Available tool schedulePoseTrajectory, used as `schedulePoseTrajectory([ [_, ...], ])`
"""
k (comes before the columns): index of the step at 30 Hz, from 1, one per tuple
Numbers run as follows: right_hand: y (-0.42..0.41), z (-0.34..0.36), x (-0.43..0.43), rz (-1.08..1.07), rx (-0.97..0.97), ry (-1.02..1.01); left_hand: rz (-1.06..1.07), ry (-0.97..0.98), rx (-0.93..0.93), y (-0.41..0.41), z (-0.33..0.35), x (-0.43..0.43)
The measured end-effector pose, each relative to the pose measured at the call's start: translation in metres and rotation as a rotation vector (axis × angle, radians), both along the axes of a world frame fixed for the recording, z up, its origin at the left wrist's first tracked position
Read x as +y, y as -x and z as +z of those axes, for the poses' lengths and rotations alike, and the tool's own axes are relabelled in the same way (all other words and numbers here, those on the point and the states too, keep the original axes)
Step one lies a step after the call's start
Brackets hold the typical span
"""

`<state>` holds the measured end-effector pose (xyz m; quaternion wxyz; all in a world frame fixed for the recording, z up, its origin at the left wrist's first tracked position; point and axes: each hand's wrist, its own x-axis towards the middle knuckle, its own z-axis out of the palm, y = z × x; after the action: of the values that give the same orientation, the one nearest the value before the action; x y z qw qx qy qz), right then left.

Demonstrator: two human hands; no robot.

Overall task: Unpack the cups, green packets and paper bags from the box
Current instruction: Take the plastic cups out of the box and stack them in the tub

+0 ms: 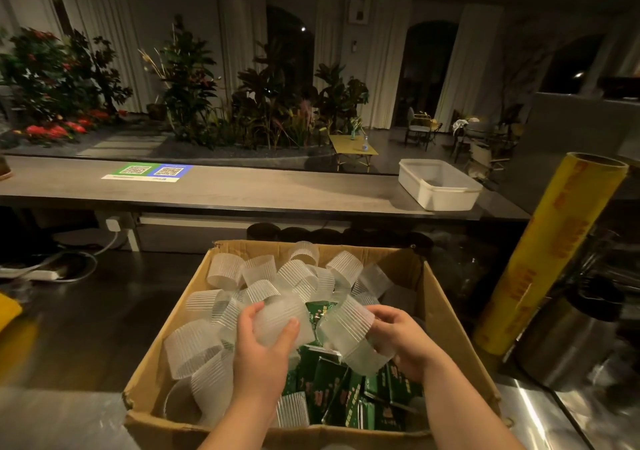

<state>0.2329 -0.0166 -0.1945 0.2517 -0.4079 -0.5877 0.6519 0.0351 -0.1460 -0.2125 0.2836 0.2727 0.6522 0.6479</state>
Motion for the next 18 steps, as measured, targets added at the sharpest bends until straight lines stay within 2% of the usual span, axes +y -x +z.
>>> schedulePoseTrajectory([
  [2, 0.000, -0.002, 0.002, 0.027, 0.000, 0.020, -0.061, 0.022, 0.036, 0.000, -0.001, 0.001],
  [8, 0.006, -0.009, -0.001, 0.228, -0.156, 0.014, -0.290, 0.173, 0.171, -0.006, -0.008, 0.002],
  [11, 0.008, -0.014, 0.000, 0.255, -0.207, 0.021, -0.362, 0.229, 0.164, -0.008, -0.010, 0.002],
  [15, 0.004, -0.015, 0.010, 0.041, 0.090, 0.205, -0.227, 0.150, 0.010, -0.005, -0.010, 0.004],
  [18, 0.006, -0.010, 0.009, -0.143, 0.120, 0.211, -0.134, 0.100, -0.146, 0.001, -0.006, 0.005],
])
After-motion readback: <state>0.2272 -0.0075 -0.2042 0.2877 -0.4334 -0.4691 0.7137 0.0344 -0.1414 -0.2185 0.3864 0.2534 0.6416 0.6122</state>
